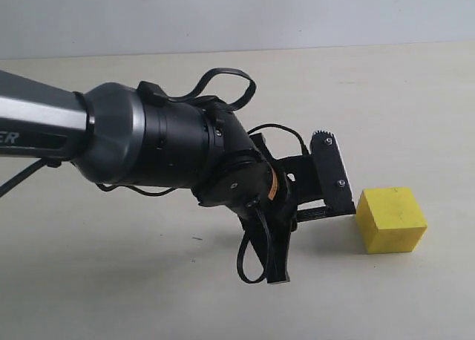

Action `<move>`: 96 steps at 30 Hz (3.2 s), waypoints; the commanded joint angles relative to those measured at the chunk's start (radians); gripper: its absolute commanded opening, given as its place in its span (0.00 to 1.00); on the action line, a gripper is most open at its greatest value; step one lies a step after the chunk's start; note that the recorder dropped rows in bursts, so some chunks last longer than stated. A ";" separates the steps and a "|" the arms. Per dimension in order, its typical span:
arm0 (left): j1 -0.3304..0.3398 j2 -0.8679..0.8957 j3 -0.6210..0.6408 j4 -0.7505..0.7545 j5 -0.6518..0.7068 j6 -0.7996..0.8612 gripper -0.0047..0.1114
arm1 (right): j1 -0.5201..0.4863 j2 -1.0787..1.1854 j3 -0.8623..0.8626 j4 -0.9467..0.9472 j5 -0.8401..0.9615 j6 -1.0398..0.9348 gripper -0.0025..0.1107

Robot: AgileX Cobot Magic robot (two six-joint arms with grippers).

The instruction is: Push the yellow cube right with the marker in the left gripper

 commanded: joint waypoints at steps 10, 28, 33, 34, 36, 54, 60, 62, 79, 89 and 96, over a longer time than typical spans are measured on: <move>0.198 -0.037 -0.162 -0.007 0.413 -1.058 0.04 | -0.008 -0.006 0.005 -0.001 -0.008 0.000 0.03; 0.238 0.152 -0.248 -0.082 0.416 -1.186 0.04 | -0.008 -0.006 0.005 -0.001 -0.008 0.000 0.03; 0.238 0.152 -0.248 -0.084 0.413 -1.192 0.04 | -0.008 -0.006 0.005 -0.001 -0.008 0.000 0.03; 0.238 0.154 -0.248 -0.084 0.413 -1.199 0.04 | -0.008 -0.006 0.005 -0.001 -0.008 0.000 0.03; 0.238 0.154 -0.248 -0.084 0.413 -1.206 0.04 | -0.008 -0.006 0.005 -0.001 -0.008 0.000 0.03; 0.238 0.121 -0.248 -0.085 0.408 -1.069 0.53 | -0.008 -0.006 0.005 -0.001 -0.008 0.000 0.03; 0.233 -0.011 -0.248 -0.083 0.441 -0.778 0.29 | -0.008 -0.006 0.005 -0.001 -0.008 0.000 0.03; 0.216 -0.072 -0.222 -0.075 0.434 -0.725 0.04 | -0.008 -0.006 0.005 -0.001 -0.008 0.000 0.03; 0.146 -1.004 0.631 -0.052 -0.362 -0.682 0.04 | -0.008 -0.006 0.005 -0.001 -0.008 0.000 0.03; 0.146 -1.273 0.667 -0.052 -0.283 -0.682 0.04 | -0.008 -0.006 0.005 -0.001 -0.008 0.000 0.03; 0.146 -1.305 0.667 -0.052 -0.283 -0.682 0.04 | -0.008 -0.006 0.005 -0.001 -0.008 0.000 0.03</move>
